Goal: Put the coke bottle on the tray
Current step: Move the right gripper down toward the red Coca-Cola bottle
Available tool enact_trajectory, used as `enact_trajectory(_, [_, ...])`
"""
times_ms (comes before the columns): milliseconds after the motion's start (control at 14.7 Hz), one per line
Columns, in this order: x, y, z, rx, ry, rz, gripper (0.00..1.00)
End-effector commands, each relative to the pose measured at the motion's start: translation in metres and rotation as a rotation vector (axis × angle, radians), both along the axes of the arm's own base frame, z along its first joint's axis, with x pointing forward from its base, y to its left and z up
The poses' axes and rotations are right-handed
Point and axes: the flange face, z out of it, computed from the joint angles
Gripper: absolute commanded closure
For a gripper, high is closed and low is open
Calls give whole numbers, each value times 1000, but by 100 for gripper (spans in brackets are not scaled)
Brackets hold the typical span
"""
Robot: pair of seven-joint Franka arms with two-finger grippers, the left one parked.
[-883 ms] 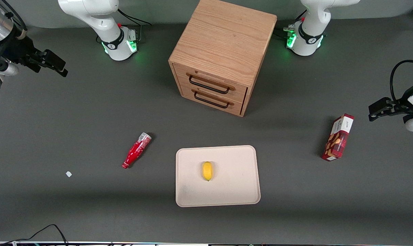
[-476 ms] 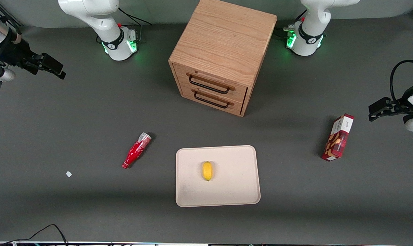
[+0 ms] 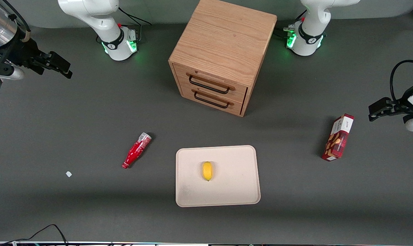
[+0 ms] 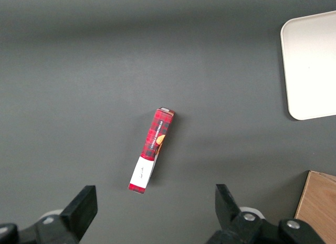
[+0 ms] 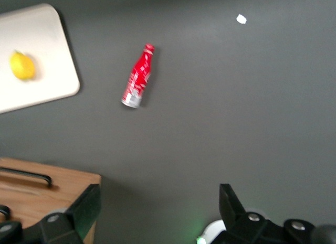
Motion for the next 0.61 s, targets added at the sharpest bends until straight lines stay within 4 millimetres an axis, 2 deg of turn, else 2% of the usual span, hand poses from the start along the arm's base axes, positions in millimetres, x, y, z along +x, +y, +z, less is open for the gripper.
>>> enact_trajectory(0, [56,49,-26,43,52,-153,0])
enact_trajectory(136, [91,70,-89,42,119,-319,0])
enact_trajectory(340, [129,88,-202,16,224,-471,0])
enact_trajectory(544, [141,84,-299,-35,255,-481,0])
